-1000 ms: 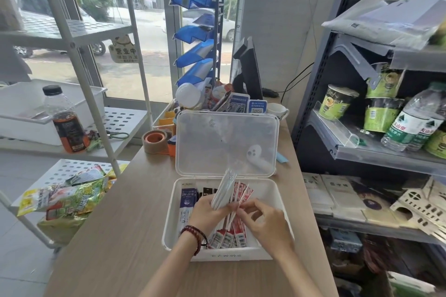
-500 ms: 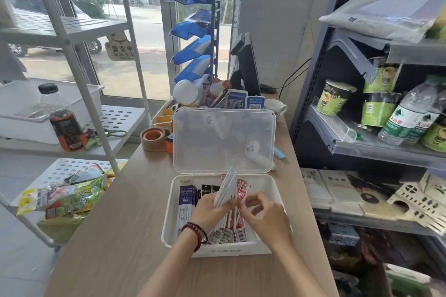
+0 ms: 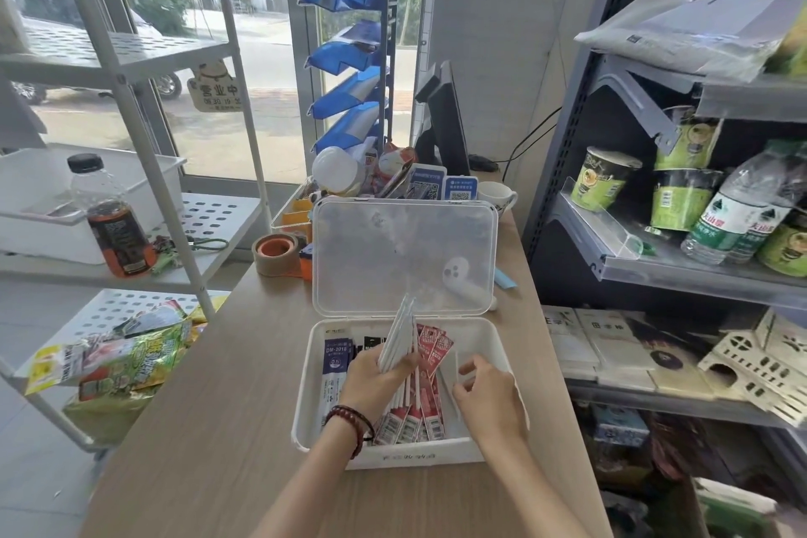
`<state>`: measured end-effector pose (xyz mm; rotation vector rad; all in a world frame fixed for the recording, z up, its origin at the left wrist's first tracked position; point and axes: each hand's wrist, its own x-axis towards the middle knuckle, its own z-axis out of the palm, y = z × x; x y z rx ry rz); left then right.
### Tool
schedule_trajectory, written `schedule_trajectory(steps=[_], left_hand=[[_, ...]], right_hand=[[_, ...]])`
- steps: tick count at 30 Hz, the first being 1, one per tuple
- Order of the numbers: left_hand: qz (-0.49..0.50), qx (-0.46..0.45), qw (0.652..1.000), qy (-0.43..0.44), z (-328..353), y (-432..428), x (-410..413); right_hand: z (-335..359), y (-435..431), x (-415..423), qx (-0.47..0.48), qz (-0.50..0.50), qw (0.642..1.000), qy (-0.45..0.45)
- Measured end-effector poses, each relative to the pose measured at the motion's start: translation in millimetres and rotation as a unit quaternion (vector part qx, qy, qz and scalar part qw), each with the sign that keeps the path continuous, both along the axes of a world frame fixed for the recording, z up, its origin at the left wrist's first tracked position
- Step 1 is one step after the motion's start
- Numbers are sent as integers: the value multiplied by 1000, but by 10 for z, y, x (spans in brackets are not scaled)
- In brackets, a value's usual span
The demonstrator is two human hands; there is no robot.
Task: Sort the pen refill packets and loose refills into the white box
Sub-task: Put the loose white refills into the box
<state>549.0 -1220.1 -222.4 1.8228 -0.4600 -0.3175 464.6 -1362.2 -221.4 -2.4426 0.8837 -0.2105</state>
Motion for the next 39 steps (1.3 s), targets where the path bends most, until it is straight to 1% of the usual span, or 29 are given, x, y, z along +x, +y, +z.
schedule_trajectory(steps=[3, 7, 10, 12, 14, 17, 20, 25, 27, 30, 33, 36, 39], left_hand=[[-4, -5, 1000, -12, 4, 12, -11], [12, -5, 1000, -7, -19, 5, -3], [25, -2, 1000, -3, -29, -11, 10], [31, -8, 999, 4, -26, -19, 13], [37, -15, 999, 12, -22, -22, 22], [46, -20, 999, 18, -7, -18, 31], [50, -23, 998, 31, 1, -9, 29], [55, -15, 998, 30, 8, -1, 19], [54, -10, 998, 22, 22, 1, 11], [57, -12, 998, 21, 58, -3, -3], [62, -11, 998, 29, 70, 1, -8], [56, -9, 998, 34, 78, 2, -10], [50, -15, 998, 45, 92, 7, -4]], right_hand=[[-36, -8, 16, -7, -2, 1000, 26], [-73, -31, 24, 3, 20, 997, 69], [-82, -40, 23, 0, 27, 996, 85], [-71, -39, 23, 0, 33, 996, 81], [-38, -36, 30, 6, 50, 997, 58], [20, -24, 47, 3, 98, 995, 29], [32, -1, 54, -34, 131, 990, 42], [25, 26, 81, -95, 153, 983, 32], [30, 31, 104, -103, 167, 980, 40], [27, 25, 113, -90, 171, 980, 44], [15, 13, 110, -62, 152, 986, 12], [27, -2, 99, -28, 130, 989, -69], [47, 13, 61, -27, 155, 982, -102]])
